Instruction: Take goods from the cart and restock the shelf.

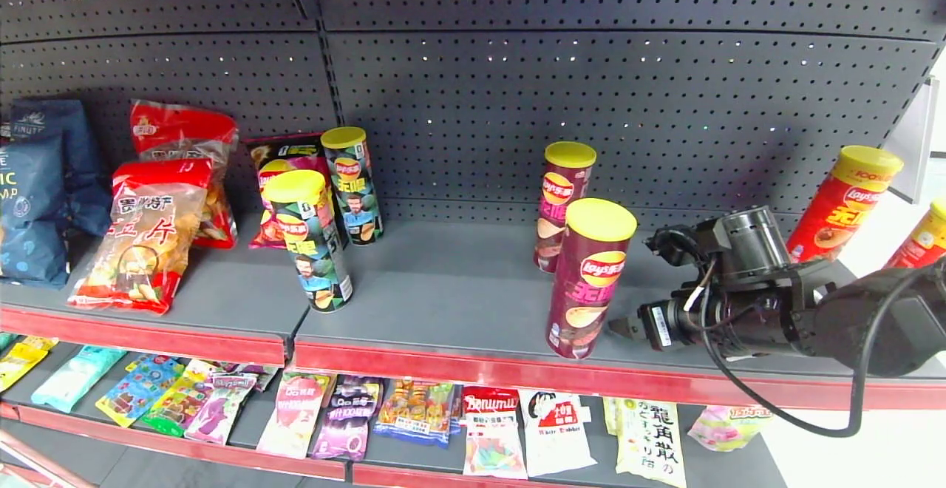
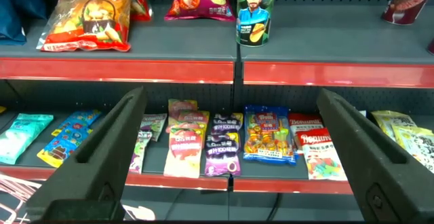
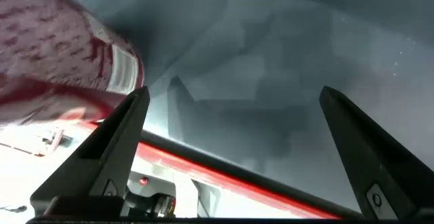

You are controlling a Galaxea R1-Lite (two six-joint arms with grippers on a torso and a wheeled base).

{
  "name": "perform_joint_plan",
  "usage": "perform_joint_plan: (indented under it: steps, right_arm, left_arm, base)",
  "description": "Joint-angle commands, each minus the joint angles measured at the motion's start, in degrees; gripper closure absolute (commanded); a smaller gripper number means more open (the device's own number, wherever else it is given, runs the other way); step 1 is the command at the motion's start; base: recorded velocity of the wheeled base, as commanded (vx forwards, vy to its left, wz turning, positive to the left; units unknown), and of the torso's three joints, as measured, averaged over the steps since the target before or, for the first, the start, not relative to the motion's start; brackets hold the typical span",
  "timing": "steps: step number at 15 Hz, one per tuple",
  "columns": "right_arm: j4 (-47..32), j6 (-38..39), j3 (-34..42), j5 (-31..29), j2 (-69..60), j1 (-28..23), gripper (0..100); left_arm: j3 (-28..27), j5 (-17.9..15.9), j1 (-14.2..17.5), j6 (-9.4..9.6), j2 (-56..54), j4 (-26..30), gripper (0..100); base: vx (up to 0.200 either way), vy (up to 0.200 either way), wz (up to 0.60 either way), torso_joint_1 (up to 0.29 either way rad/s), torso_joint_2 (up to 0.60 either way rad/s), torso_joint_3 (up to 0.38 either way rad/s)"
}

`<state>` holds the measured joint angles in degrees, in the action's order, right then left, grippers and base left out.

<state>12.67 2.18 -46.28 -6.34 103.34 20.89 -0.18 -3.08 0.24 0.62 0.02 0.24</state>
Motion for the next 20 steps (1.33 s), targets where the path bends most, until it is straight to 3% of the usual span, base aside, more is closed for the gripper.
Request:
perform_joint_plan:
  steps: [1,20]
  right_arm:
    - [0.1,0.0,-0.7,0.0,0.8,0.0,0]
    - [2.2,0.0,-0.6,-0.8,2.7,3.2,0]
  left_arm:
    - [0.0,0.0,0.0,-0.01,0.0,0.0,0]
    - [0.0,0.0,0.0,-0.01,0.0,0.0,0]
  base:
    - [0.000,0.000,0.00,0.000,0.00,0.000]
    - [0.000,0.000,0.00,0.000,0.00,0.000]
